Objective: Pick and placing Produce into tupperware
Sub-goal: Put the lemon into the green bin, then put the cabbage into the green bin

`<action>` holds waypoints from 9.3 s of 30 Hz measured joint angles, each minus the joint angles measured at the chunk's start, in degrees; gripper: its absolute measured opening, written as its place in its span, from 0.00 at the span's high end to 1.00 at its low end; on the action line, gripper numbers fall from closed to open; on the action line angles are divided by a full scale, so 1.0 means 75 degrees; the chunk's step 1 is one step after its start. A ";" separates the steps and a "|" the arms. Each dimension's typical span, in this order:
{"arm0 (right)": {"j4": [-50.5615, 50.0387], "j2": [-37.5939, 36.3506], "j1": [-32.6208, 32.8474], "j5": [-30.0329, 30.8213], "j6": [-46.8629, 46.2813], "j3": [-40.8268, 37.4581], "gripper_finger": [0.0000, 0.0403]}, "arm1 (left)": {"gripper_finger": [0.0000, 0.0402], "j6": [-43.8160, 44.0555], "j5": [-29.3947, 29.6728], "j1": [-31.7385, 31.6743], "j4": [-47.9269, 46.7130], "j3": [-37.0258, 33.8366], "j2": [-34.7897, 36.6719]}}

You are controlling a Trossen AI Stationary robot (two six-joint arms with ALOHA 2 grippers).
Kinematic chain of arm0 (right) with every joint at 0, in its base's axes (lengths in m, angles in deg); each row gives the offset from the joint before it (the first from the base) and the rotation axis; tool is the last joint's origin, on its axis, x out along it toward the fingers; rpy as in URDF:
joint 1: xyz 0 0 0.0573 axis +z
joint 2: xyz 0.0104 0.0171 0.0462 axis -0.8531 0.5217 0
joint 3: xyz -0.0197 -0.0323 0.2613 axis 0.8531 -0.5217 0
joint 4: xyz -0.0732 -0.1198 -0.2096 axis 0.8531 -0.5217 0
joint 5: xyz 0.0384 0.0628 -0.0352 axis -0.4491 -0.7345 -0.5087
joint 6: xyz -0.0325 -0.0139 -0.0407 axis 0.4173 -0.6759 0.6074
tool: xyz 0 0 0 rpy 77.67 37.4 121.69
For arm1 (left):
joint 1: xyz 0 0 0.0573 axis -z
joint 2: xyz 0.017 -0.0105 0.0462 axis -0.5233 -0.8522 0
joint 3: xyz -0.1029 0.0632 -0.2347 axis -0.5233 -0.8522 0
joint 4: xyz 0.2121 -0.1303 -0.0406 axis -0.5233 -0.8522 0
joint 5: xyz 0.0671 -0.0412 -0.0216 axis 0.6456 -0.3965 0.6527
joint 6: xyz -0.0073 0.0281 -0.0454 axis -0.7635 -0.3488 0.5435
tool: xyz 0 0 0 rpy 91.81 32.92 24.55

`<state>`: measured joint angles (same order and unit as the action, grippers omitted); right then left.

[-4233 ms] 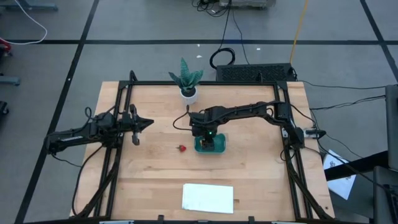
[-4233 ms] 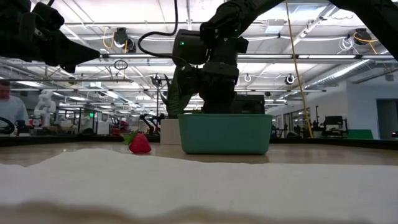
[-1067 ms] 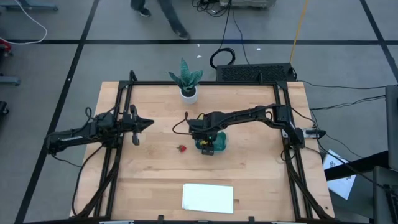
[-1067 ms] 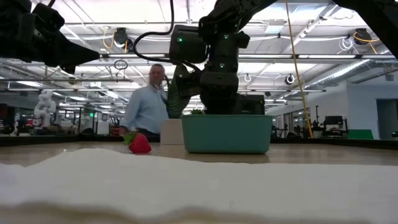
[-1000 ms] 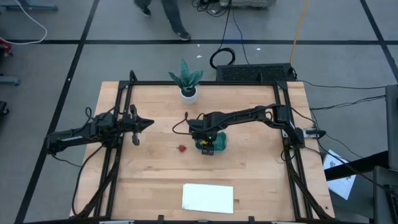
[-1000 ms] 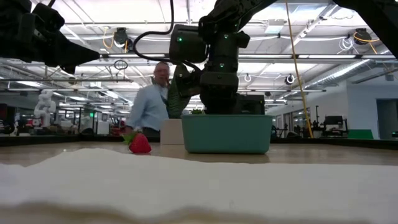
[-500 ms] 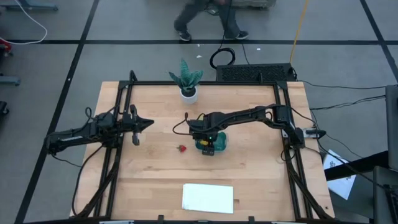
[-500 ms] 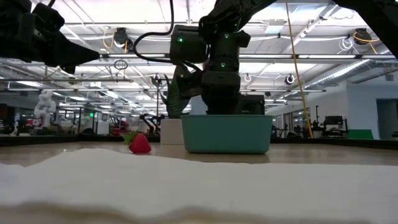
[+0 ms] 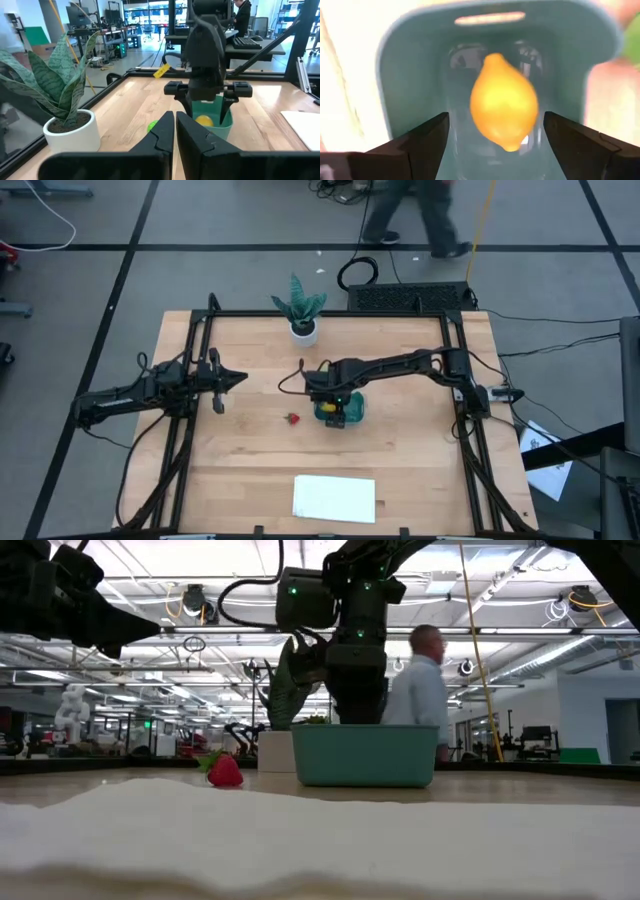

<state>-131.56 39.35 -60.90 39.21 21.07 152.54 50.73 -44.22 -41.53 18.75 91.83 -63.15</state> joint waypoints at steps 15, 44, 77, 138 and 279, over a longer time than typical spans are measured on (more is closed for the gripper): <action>-0.0287 -0.0753 -0.0041 0.0385 -0.0176 0.0083 0.26 | 0.95 0.0000 0.0001 0.0000 -0.0003 0.0003 0.0001; 0.0403 -0.2819 -0.0207 0.0588 0.1600 0.0340 1.00 | 0.95 -0.0085 0.0012 0.0000 0.0186 0.0003 0.0003; 0.5148 -1.0855 -0.0435 -0.0012 0.0648 -0.5800 1.00 | 0.95 -0.0091 0.0018 0.0000 0.0207 0.0003 0.0003; 1.1967 -1.4221 -0.0108 -0.0021 0.1008 -1.2745 1.00 | 0.95 -0.0075 0.0351 -0.0003 0.0230 -0.0006 0.0003; 1.1159 -1.4177 -0.0481 0.0016 0.1553 -1.2780 1.00 | 0.09 -0.9261 0.0041 -0.0810 -0.4175 1.1162 -1.5115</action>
<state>-47.86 -66.98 -64.51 39.33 32.72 56.69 -18.72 -43.91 -47.61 -12.56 175.55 -176.51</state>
